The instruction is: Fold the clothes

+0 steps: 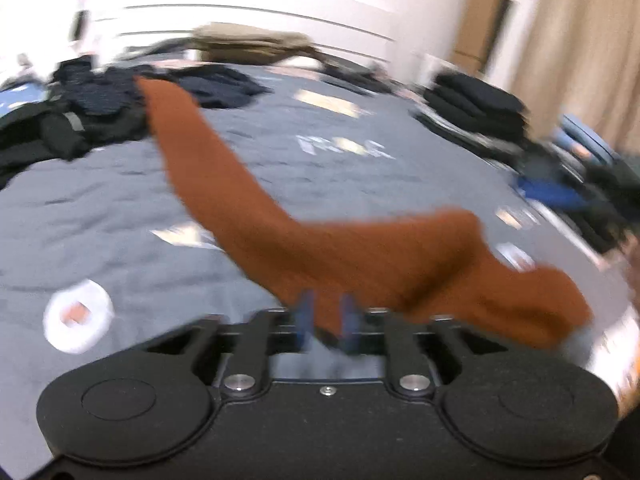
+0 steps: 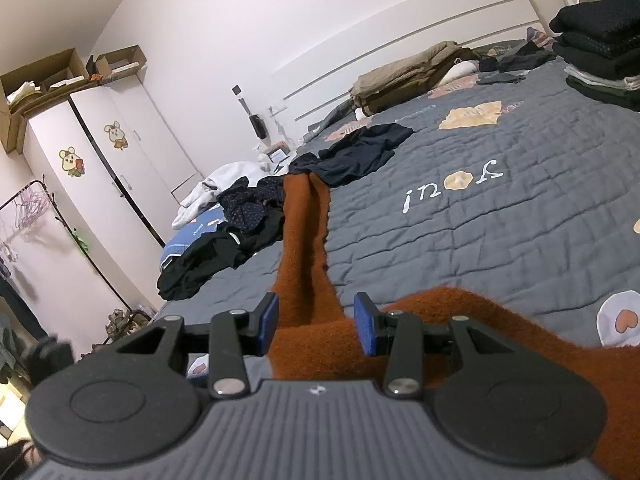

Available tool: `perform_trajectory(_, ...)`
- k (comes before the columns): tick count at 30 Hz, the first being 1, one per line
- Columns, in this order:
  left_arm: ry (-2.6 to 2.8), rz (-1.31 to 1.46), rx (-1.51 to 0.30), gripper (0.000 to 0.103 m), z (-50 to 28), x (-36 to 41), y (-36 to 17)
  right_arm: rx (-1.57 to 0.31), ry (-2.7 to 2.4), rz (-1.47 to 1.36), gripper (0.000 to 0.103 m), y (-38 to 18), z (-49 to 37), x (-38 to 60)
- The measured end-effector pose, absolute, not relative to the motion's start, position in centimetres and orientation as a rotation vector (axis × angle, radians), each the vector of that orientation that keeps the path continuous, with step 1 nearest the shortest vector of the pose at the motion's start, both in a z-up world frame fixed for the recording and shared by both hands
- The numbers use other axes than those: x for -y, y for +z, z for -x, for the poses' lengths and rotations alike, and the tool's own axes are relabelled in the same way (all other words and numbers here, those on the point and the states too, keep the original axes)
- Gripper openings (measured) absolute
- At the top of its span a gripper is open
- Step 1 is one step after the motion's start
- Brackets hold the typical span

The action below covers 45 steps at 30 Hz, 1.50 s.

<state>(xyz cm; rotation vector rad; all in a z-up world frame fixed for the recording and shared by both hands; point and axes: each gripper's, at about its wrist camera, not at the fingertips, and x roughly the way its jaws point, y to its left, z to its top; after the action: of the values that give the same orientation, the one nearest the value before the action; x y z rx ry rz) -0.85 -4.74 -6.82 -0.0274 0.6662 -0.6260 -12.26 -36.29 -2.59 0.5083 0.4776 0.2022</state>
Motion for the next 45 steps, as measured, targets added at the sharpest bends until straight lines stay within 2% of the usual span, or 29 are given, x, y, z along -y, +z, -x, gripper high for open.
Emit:
perform_trajectory(1,-0.603,0.044,-0.65,0.059,0.0,4.5,-6.5,-0.478,0.204,-0.508,0.04,-2.6,12.3,36.3)
perform_trajectory(5,-0.541,0.108,-0.64,0.059,-4.2,5.0,-5.9,-0.479,0.203,-0.503,0.04,-2.6,12.2,36.2)
perform_trajectory(9,-0.482,0.097,-0.646,0.064,-7.5,6.6,-6.2,-0.482,0.203,-0.505,0.04,-2.7,12.0,36.2)
perform_trajectory(11,-0.452,0.086,-0.663,0.072,-8.9,7.3,-6.7,-0.485,0.206,-0.506,0.04,-2.8,11.9,36.2)
perform_trajectory(19,-0.351,0.037,-0.744,0.073,-12.2,9.5,-9.8,-0.492,0.22,-0.512,0.04,-2.9,11.6,36.2)
perform_trajectory(21,-0.349,0.04,-0.765,0.068,-12.4,9.6,-10.4,-0.492,0.223,-0.515,0.04,-2.8,11.6,36.3)
perform_trajectory(22,-0.364,0.048,-0.769,0.051,-12.4,9.6,-10.6,-0.492,0.225,-0.516,0.04,-2.8,11.6,36.3)
perform_trajectory(23,-0.379,0.057,-0.774,0.028,-12.3,9.6,-10.8,-0.492,0.227,-0.518,0.04,-2.8,11.6,36.3)
perform_trajectory(25,-0.4,0.03,-0.778,0.013,-12.2,9.9,-11.0,-0.49,0.229,-0.52,0.04,-2.8,11.7,36.4)
perform_trajectory(29,-0.478,0.024,-0.702,0.01,-10.7,9.7,-9.8,-0.486,0.228,-0.523,0.04,-2.7,11.9,36.5)
perform_trajectory(37,-0.655,-0.02,-0.567,0.009,-4.1,10.0,-5.7,-0.459,0.218,-0.545,0.04,-2.3,12.4,37.1)
perform_trajectory(45,-0.867,-0.074,-0.602,0.009,4.4,10.9,-5.3,-0.433,0.203,-0.569,0.04,-2.0,12.9,37.9)
